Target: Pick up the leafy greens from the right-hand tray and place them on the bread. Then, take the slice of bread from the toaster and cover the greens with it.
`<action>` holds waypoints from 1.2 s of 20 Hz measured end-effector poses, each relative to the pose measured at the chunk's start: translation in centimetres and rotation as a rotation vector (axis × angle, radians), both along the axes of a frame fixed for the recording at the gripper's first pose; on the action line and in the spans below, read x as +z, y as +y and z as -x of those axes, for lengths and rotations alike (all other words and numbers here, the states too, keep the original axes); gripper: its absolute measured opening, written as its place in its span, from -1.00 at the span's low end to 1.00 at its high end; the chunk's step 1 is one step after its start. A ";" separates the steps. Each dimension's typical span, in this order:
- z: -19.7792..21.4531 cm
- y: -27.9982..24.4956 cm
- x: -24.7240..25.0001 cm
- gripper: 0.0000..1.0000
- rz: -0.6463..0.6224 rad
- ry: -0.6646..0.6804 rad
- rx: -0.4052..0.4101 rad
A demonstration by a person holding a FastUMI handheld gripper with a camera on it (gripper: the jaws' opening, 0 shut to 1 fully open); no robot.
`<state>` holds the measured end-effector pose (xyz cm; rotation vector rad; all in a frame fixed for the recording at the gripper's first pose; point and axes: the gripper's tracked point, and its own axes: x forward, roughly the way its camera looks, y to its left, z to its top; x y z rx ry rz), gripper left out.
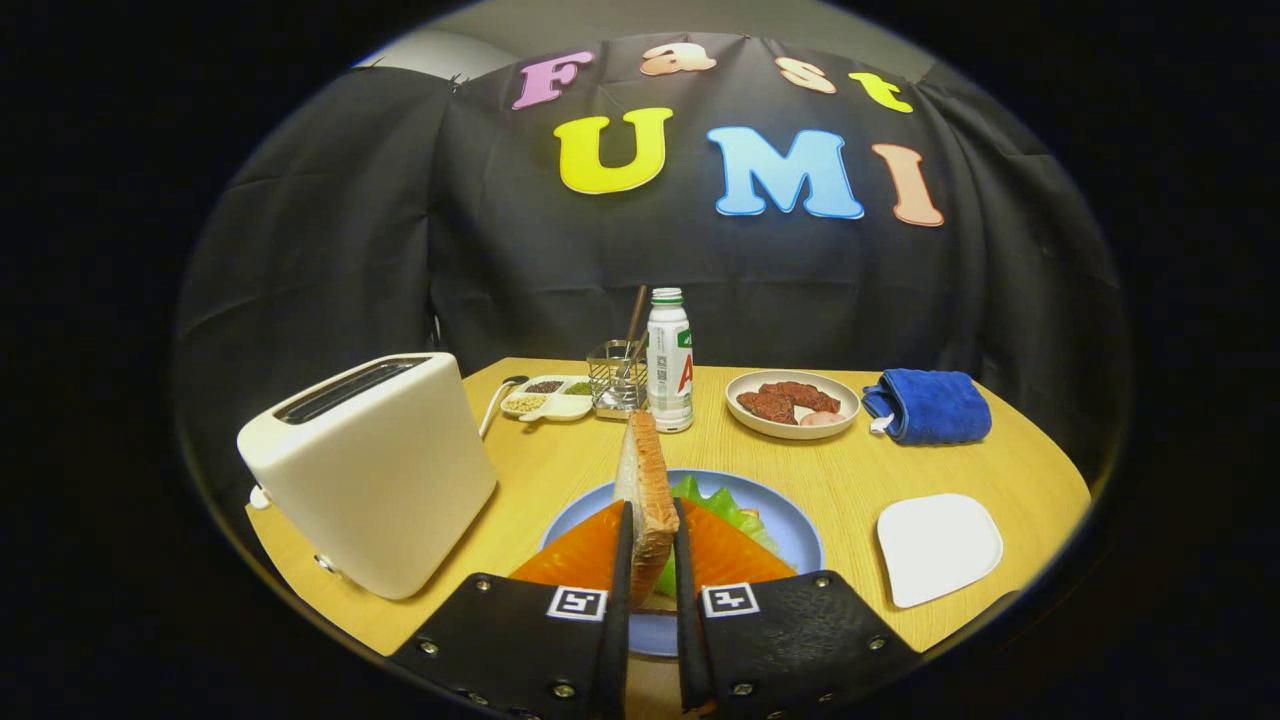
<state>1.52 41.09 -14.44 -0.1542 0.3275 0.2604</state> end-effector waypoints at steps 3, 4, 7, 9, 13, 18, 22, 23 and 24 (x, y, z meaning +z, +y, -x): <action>-0.7 -1.7 -0.5 -0.37 0.017 0.015 -0.018; -0.8 -1.8 -0.6 -0.34 0.006 0.023 -0.015; -1.0 -2.8 -0.6 -0.29 0.003 0.034 -0.016; -1.1 -3.2 -0.8 -0.28 0.013 0.043 -0.012; -1.4 -4.6 -0.9 -0.01 0.059 0.037 -0.029; -1.6 -6.5 0.3 0.00 0.030 0.011 -0.047; -1.7 -9.3 2.8 0.00 0.043 -0.077 -0.040; -1.4 -10.4 3.5 0.00 0.040 -0.103 -0.040; -1.3 -11.3 4.2 0.01 0.029 -0.130 -0.036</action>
